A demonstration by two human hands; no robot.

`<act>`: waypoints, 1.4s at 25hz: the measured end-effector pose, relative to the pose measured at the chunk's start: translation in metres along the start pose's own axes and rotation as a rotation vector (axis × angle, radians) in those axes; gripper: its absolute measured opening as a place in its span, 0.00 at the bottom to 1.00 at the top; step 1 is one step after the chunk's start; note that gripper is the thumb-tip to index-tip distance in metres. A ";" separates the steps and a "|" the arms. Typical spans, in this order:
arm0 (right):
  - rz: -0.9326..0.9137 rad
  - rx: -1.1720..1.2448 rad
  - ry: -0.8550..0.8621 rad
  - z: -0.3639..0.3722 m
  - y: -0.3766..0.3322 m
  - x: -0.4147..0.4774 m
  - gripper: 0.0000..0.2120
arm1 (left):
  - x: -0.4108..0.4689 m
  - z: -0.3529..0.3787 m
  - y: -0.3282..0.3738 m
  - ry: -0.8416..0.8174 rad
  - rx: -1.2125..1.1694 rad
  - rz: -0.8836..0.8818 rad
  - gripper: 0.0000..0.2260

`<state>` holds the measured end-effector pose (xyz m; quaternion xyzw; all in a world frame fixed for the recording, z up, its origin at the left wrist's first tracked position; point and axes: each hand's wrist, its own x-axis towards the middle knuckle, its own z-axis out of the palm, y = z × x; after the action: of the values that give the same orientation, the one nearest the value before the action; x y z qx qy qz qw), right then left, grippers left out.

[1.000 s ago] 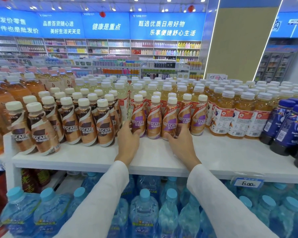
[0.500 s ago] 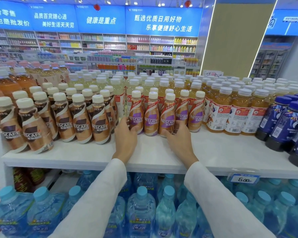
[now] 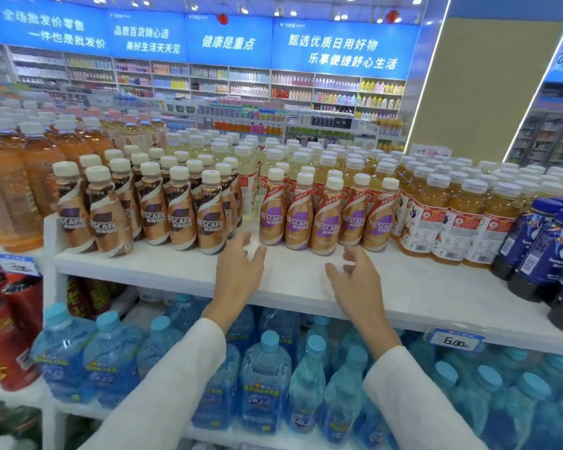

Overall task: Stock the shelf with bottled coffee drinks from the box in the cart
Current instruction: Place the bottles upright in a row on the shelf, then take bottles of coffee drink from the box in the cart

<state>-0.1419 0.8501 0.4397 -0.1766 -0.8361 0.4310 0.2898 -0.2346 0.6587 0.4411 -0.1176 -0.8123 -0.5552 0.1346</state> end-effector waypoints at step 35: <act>0.163 -0.040 -1.221 0.346 -0.055 -0.459 0.14 | -0.493 -0.397 -0.283 0.929 0.058 -1.165 0.02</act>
<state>-0.0113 0.3547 0.1732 0.0334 -0.8428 0.4592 -0.2786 0.1659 0.1670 0.1601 0.5823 -0.6168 -0.5075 0.1513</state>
